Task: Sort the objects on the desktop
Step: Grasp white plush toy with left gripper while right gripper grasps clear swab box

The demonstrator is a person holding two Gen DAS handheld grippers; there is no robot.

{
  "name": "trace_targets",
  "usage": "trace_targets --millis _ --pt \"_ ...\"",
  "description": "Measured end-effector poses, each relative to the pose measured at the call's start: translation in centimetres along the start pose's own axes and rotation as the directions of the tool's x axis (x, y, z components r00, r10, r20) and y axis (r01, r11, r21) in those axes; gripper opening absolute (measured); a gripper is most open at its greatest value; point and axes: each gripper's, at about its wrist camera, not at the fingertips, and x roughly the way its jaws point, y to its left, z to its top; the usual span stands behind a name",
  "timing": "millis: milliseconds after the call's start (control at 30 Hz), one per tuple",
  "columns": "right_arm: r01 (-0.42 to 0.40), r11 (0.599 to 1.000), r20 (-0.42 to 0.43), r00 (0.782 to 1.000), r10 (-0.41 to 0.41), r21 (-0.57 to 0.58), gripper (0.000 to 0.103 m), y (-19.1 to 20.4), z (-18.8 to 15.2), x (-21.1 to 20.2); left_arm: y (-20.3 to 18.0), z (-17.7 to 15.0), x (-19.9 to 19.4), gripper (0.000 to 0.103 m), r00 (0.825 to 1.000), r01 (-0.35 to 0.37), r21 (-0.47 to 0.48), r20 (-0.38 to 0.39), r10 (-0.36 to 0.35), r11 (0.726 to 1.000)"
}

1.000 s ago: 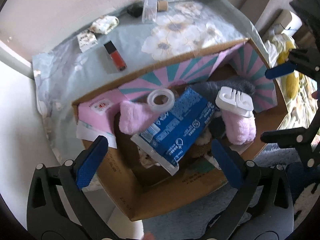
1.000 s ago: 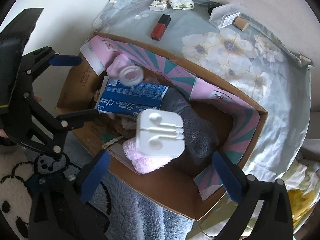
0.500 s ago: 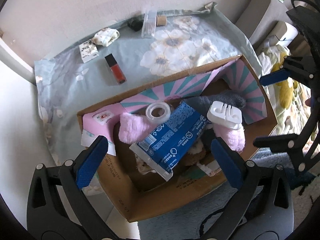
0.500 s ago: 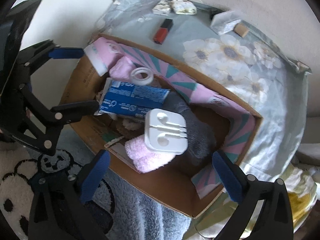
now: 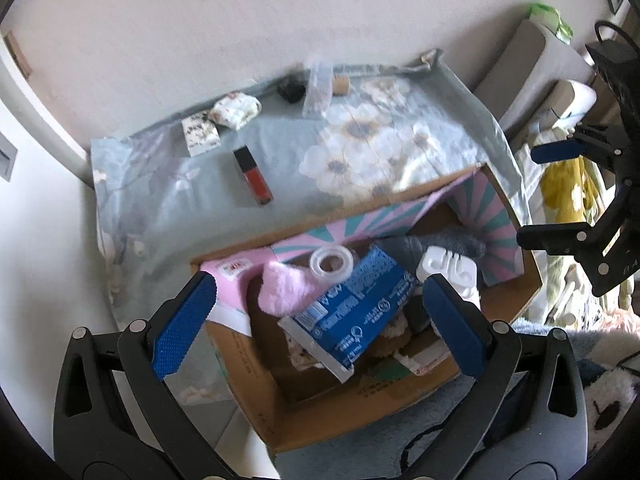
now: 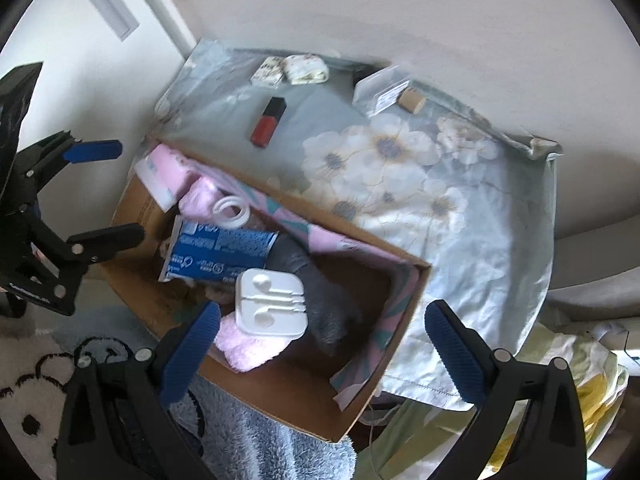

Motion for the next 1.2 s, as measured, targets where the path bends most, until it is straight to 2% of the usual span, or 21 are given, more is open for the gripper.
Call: trace_targets --millis 167,333,467,700,767,933,1033,1200 --pt "0.004 1.000 0.031 1.000 -0.004 0.019 0.102 -0.9 0.9 -0.7 1.4 1.2 -0.9 0.103 0.999 -0.002 -0.033 0.042 0.004 0.999" --pt "-0.053 0.997 0.054 0.997 0.050 0.055 0.102 -1.8 2.1 -0.6 2.9 2.7 -1.7 0.103 0.997 -0.021 -0.057 0.077 0.026 0.998" --pt "-0.068 0.995 0.069 0.996 0.063 0.068 0.102 -2.5 3.5 -0.2 4.4 4.6 -1.7 0.103 0.995 -0.026 -0.066 0.091 0.032 0.997" --pt "-0.070 0.995 0.124 0.990 0.060 0.077 0.102 -4.1 6.6 -1.0 5.8 8.7 -0.7 0.103 0.991 -0.047 -0.013 0.122 0.048 0.999" --pt "-0.058 0.995 0.139 0.989 0.046 0.085 0.102 -4.6 7.7 -0.8 6.2 9.8 0.2 0.103 0.989 -0.058 0.007 0.138 0.057 0.998" --pt "-0.080 0.983 0.156 0.986 0.055 0.164 0.102 -6.4 11.2 1.2 8.1 12.9 4.1 0.103 0.982 -0.025 0.044 0.190 0.016 0.999" --pt "-0.088 0.975 0.152 0.987 0.056 0.207 0.102 -6.8 13.6 3.6 9.9 14.6 7.8 0.103 0.983 -0.023 0.030 0.181 0.017 0.999" --pt "-0.045 0.958 0.083 0.996 0.023 0.283 0.102 -7.1 16.5 9.0 11.9 16.3 14.6 0.101 0.991 -0.012 0.030 0.135 0.008 0.999"
